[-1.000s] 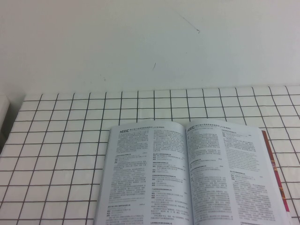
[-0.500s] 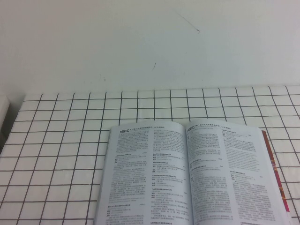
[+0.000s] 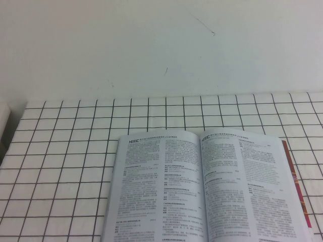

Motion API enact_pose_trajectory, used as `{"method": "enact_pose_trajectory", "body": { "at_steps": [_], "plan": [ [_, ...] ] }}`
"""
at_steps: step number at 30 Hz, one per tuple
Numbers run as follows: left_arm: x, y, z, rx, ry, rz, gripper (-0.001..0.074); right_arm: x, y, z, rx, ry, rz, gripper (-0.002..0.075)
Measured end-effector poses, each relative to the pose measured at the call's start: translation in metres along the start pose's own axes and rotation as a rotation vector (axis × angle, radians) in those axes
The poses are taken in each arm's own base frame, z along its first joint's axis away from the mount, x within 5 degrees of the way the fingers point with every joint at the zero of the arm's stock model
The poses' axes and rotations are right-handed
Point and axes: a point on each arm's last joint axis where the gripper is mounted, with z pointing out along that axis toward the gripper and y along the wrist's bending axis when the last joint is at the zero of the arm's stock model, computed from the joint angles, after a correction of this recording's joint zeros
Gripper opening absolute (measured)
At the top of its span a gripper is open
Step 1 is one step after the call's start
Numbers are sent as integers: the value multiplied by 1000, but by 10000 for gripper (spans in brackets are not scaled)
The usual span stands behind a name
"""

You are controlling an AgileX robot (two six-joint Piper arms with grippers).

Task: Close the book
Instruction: 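Close the open booklet and leave it lying on the table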

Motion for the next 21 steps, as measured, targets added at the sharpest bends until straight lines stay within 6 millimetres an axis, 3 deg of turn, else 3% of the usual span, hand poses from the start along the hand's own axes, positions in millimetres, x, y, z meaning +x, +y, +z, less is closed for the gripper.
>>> {"method": "enact_pose_trajectory", "body": {
  "at_steps": [9,13,18,21],
  "plan": [
    [-2,0,0,2,-17,-4,-3,-5,-3,0,37,-61,22,-3],
    [-15,-1,-1,22,-169,-161,-4,-14,-8,-1,72,-156,140,-3],
    [-34,-8,-6,135,-346,-272,-3,-39,0,-5,-8,-373,80,-3],
    [-51,-19,-2,212,-332,-254,-4,-76,15,-9,-141,-495,-17,-3]
  ]
}}
